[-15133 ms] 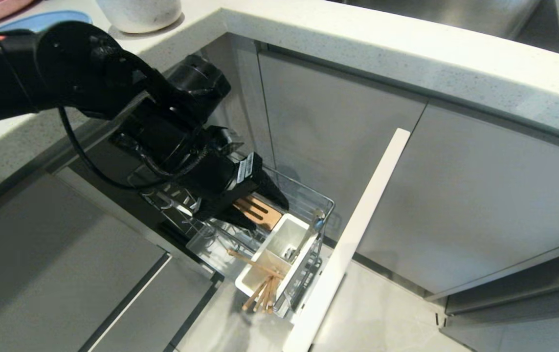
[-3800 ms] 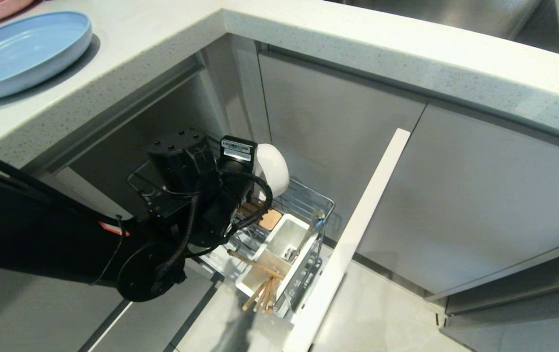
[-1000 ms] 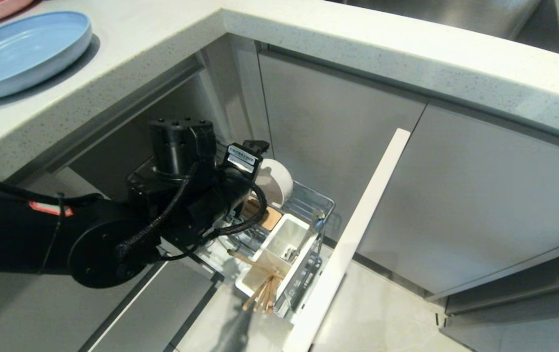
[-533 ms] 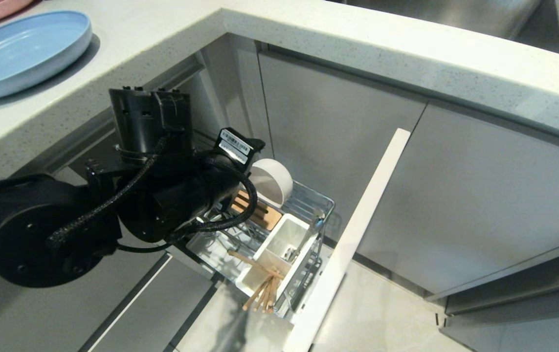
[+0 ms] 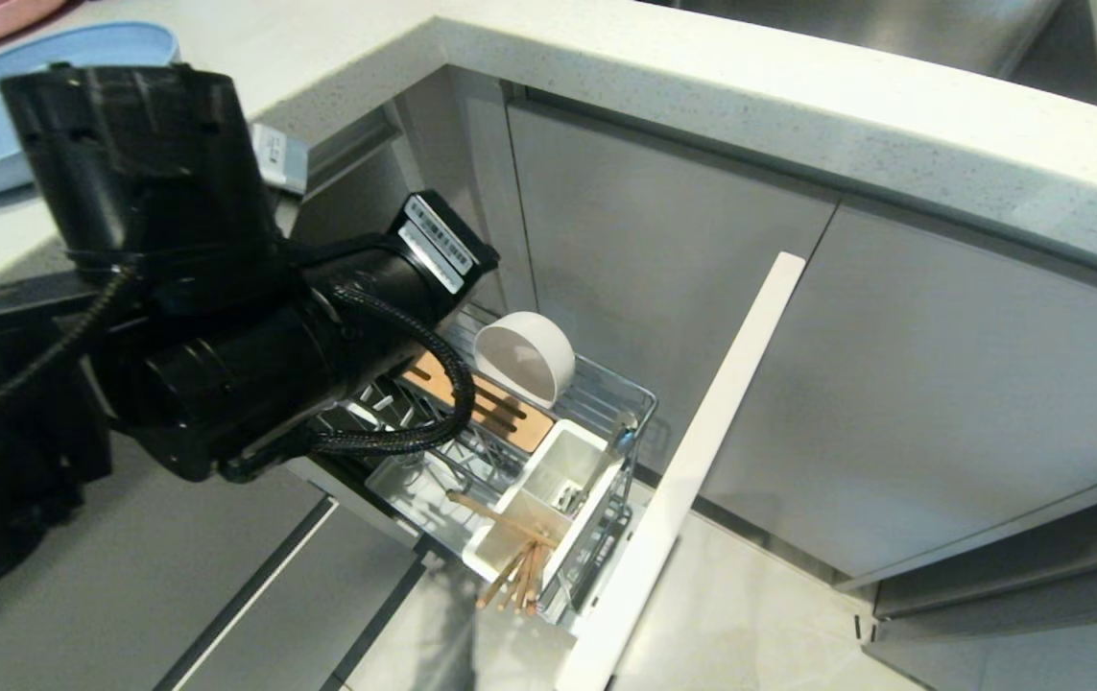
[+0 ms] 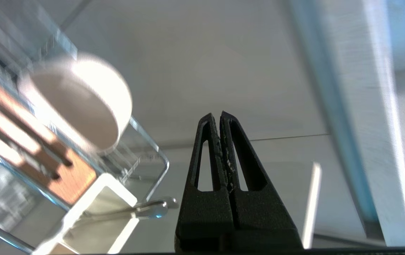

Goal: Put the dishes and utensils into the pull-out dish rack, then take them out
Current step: Pick up the plate and place it in the cupboard

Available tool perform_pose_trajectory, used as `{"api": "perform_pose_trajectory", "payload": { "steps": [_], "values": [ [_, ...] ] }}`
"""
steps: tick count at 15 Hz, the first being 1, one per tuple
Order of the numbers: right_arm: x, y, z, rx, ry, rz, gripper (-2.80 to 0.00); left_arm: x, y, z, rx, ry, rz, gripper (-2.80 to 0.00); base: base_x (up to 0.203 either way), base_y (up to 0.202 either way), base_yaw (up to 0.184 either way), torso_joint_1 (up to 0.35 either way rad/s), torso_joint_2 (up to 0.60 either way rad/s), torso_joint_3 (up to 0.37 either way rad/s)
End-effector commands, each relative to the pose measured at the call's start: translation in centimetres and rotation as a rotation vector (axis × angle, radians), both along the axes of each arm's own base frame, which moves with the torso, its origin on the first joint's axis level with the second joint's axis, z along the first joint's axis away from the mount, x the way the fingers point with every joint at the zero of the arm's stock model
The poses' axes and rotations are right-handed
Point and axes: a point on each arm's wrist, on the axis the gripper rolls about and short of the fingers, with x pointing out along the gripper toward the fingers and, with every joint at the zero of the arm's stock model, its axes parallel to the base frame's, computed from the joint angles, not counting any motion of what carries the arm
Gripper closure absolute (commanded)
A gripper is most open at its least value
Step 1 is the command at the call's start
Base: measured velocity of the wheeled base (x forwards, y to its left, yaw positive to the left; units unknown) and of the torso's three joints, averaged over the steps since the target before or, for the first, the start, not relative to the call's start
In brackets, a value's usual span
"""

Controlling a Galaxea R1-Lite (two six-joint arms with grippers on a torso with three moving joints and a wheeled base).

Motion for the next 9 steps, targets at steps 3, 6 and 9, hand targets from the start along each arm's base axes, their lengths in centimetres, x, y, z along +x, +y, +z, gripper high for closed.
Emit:
{"api": "perform_pose_trajectory", "payload": {
  "steps": [3, 6, 9],
  "values": [
    [0.0, 0.0, 0.0, 0.0, -0.004, 0.0, 0.0, -3.5, 3.7, 4.1, 0.092, -0.204, 0.013, 0.0, 0.0, 0.0, 0.0, 0.0, 0.0, 0.0],
    [0.0, 0.0, 0.0, 0.0, -0.002, 0.0, 0.0, -4.6, 5.5, 6.4, 0.273, -0.299, 0.083, 0.0, 0.0, 0.0, 0.0, 0.0, 0.0, 0.0],
    [0.0, 0.0, -0.1, 0.0, -0.003, 0.002, 0.0, -5.2, 6.8, 9.5, 0.326, -0.316, 0.17, 0.0, 0.0, 0.0, 0.0, 0.0, 0.0, 0.0]
  ]
}}
